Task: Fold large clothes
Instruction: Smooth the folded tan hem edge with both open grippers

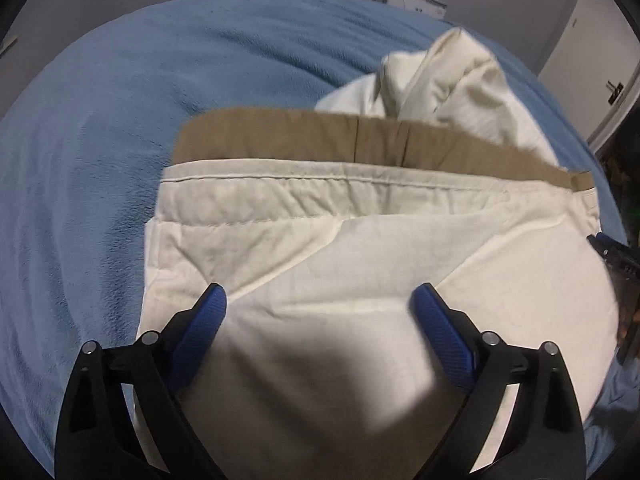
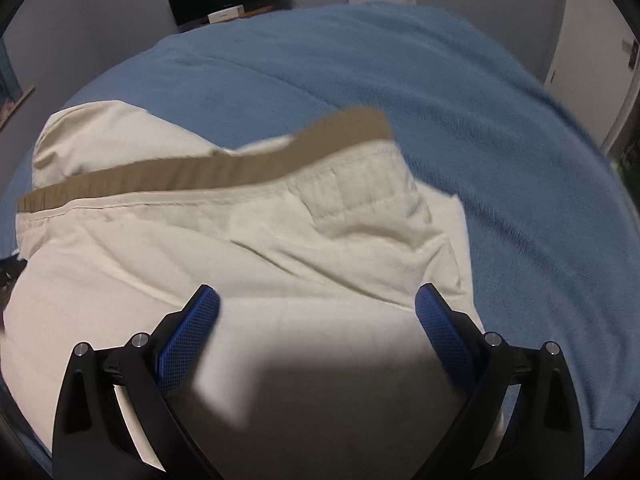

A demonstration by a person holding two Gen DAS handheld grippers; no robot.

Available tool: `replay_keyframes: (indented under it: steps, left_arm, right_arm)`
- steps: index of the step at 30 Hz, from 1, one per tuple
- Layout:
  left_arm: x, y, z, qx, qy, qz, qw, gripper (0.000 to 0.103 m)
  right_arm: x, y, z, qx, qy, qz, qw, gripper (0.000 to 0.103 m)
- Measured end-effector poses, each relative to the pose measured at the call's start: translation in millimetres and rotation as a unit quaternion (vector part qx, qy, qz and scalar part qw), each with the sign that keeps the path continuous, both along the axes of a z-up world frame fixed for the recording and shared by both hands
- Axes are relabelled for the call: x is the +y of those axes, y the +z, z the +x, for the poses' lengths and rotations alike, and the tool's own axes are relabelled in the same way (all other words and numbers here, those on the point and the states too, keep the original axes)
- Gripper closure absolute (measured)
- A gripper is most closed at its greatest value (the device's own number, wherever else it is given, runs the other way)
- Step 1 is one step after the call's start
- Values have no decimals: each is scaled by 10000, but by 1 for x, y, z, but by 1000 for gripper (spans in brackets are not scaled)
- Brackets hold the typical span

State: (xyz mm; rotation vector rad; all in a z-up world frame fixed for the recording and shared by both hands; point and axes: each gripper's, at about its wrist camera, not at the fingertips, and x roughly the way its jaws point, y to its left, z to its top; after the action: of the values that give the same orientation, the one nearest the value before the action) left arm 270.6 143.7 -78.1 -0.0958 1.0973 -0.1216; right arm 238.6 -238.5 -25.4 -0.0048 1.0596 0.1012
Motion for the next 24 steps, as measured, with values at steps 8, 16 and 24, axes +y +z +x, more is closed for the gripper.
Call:
replay_keyframes:
  steps: [8,16,24]
  left_arm:
    - [3,-19,9,93,73,40,9999,6]
    - [7,-16,-2,-337,141,104,9993,5]
    - [1,24,-71,-355,-53,-70,9993,7]
  right_arm:
    - [4,-29,15,280,-133,-49,9995,8]
    - [8,-32,7,16,-193,-137,9997,8]
    - [27,19,-55,-276,4,-76,9996,8]
